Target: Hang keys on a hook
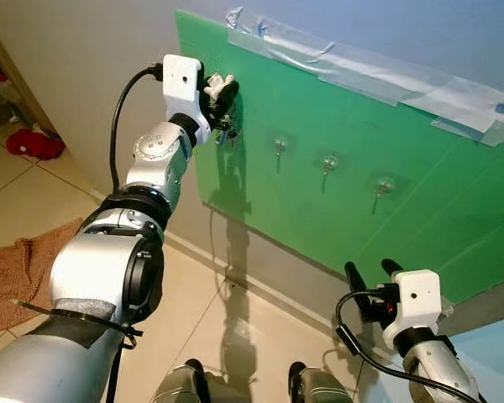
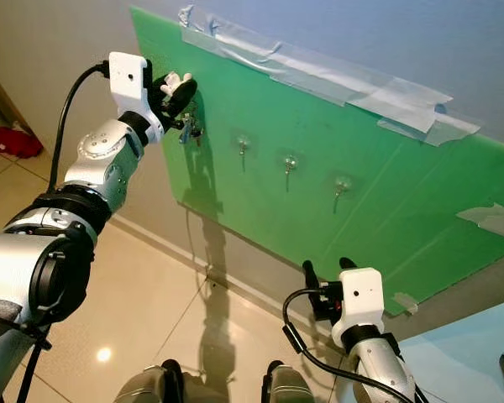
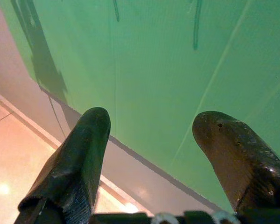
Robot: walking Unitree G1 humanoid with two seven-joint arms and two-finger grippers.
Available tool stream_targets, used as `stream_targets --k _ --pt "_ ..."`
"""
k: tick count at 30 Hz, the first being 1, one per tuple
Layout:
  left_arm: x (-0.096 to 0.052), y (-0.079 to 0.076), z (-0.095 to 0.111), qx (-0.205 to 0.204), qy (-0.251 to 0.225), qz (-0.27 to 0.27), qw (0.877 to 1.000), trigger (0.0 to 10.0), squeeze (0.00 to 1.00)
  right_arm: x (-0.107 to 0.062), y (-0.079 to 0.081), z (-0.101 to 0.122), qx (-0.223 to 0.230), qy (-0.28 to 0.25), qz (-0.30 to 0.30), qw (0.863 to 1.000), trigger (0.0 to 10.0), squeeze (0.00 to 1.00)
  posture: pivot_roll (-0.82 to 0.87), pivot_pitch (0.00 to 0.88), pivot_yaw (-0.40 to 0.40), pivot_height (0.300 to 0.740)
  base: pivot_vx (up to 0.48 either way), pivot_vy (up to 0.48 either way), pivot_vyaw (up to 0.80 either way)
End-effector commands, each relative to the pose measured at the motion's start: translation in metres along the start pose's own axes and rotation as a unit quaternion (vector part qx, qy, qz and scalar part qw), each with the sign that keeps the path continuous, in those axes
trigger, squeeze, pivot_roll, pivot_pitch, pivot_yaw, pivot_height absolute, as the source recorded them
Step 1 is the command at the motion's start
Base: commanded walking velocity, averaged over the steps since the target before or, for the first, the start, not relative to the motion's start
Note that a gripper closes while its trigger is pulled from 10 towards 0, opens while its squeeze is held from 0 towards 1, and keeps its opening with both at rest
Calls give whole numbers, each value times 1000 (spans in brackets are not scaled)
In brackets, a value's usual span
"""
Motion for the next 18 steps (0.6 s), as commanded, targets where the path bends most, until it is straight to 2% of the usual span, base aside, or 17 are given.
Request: stream_targets --k 1,2,3,4,6,10,11,12,16,18 --pt "7 -7 19 42 -26 -16 999 0 0 -3 1 -1 -3 7 -3 1000 10000 0 -387 160 7 740 0 0 0" --pt "7 -10 17 108 -19 -27 994 0 0 -3 2 -2 -2 8 -4 1000 10000 0 -387 163 9 740 0 0 0" --pt "7 -10 17 108 -19 -27 994 0 0 -3 2 -2 -2 8 -4 1000 10000 0 -387 163 9 740 0 0 0" --pt "7 -14 16 156 -18 -37 987 0 0 -3 2 -2 -1 9 -4 1000 10000 0 -383 165 10 740 0 0 0" --pt "6 -17 15 184 -18 -45 982 0 0 -3 3 -3 -1 9 -4 1000 10000 0 -381 164 10 740 0 0 0" --pt "6 -20 14 206 -23 -52 977 0 0 -2 4 -3 -1 9 -3 1000 10000 0 -379 165 12 740 0 0 0" --pt "5 -22 14 250 -30 -59 966 0 0 -1 4 -3 -1 9 -3 1000 10000 0 -380 165 13 740 0 0 0" --pt "5 -22 14 250 -30 -59 966 0 0 -1 4 -3 -1 9 -3 1000 10000 0 -380 165 13 740 0 0 0" --pt "3 -27 15 347 -51 -72 934 0 0 -1 5 -4 0 9 -4 1000 10000 0 -381 164 13 740 0 0 0" --pt "3 -29 15 371 -57 -77 924 0 0 -1 6 -3 0 9 -4 1000 10000 0 -382 164 15 740 0 0 0"
Point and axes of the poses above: a point about 5 cm out from each wrist's last joint towards the gripper, its own x axis pointing out of the wrist towards the gripper, its own z axis along the axis of the wrist's last joint, y = z × x, the point moved 1 cm from there along x, pointing out of the wrist towards the gripper, and after that the axes turned 4 degrees about -x, right-handed, at the moved point
